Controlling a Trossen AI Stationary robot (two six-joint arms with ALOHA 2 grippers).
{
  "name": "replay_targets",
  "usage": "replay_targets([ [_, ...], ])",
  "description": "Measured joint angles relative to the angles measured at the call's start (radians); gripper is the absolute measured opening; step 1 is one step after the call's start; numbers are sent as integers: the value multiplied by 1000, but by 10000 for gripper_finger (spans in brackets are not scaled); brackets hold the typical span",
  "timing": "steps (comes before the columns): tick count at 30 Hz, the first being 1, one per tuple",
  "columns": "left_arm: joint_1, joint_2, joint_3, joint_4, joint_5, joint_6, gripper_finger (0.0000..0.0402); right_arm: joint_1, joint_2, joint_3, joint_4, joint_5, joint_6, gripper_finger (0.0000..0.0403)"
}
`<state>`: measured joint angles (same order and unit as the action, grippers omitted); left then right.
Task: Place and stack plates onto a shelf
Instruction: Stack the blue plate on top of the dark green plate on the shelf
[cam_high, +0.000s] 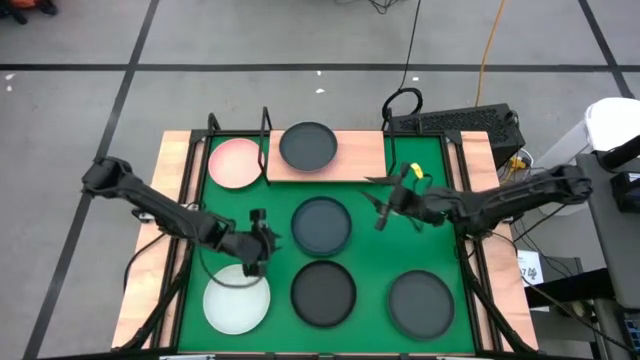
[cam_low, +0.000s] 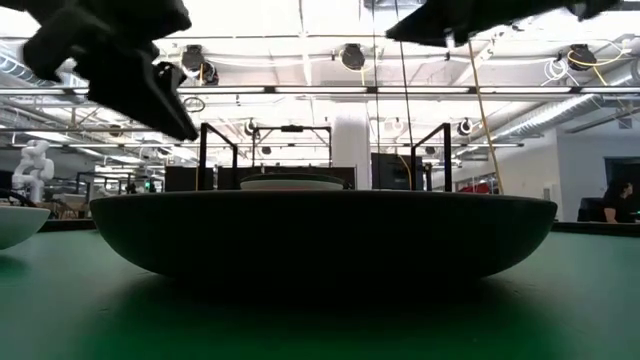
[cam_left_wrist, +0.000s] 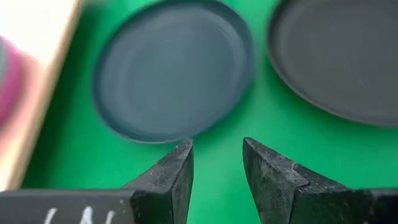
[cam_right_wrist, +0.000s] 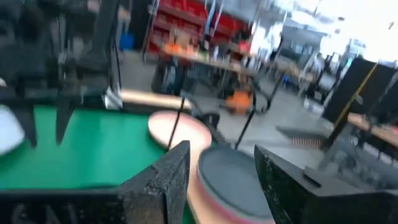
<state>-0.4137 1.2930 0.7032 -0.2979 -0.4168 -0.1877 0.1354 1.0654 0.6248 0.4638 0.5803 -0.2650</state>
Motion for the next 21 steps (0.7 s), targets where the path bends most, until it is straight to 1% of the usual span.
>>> replay_targets([
  [2,-13,41,13,5,5,1,145,4,-24,-40,88,0,-47,160],
  [6,-18,125,62,5,1,30,145,4,-61,-56,100,3,-74,160],
  [10,-18,216,120,41,-26,132,145,4,-56,-57,101,-3,-94,160],
  [14,-6,304,157,39,-40,244,145,4,-52,-57,100,-4,-93,160],
  [17,3,336,170,45,-41,306,145,4,-52,-57,93,-4,-78,160],
  [21,25,347,170,45,-44,365,145,4,-52,-57,93,-4,-65,160],
])
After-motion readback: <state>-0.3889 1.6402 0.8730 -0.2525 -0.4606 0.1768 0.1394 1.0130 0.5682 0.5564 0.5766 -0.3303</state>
